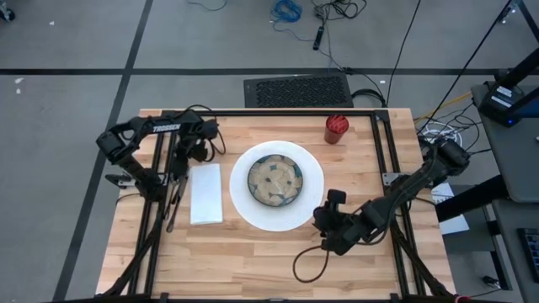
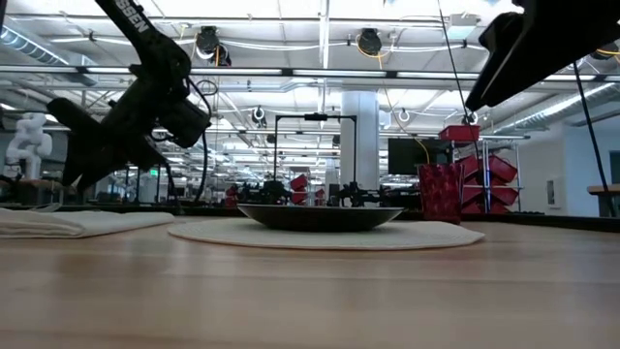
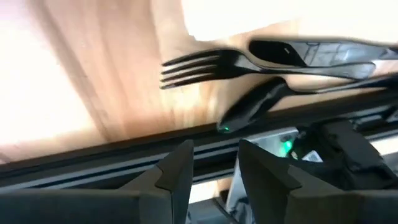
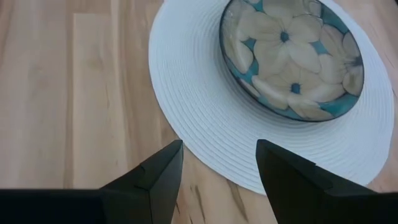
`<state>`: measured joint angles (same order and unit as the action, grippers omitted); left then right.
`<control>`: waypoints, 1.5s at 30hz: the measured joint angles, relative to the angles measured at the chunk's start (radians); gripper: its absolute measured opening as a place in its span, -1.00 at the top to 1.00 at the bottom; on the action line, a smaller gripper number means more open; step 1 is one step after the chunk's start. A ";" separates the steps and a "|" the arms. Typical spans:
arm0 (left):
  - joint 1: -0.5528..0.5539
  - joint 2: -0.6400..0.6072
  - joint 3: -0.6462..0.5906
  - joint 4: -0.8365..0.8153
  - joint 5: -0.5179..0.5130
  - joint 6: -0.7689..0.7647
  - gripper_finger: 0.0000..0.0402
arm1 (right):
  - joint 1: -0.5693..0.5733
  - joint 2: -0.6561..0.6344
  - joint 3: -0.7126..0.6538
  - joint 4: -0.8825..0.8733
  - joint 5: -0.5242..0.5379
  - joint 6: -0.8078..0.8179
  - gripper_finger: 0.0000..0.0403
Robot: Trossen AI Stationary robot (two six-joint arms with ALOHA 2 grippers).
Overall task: Set table place
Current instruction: Put the black spoon in the middle right of the table
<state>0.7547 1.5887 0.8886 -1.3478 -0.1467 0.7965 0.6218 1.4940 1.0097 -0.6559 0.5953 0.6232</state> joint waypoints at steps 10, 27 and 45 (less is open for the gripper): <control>0.094 0.028 -0.024 0.025 0.062 -0.024 0.43 | -0.001 0.001 -0.003 0.003 0.000 0.023 0.05; 0.108 0.040 -0.068 0.082 0.091 0.028 0.43 | 0.002 0.002 -0.003 0.053 -0.022 0.055 0.05; 0.111 0.041 -0.177 0.135 0.094 0.054 0.47 | 0.002 0.002 -0.003 0.064 -0.025 0.075 0.05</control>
<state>0.8658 1.6295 0.7116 -1.2130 -0.0528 0.8505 0.6235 1.4960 1.0066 -0.5919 0.5701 0.6981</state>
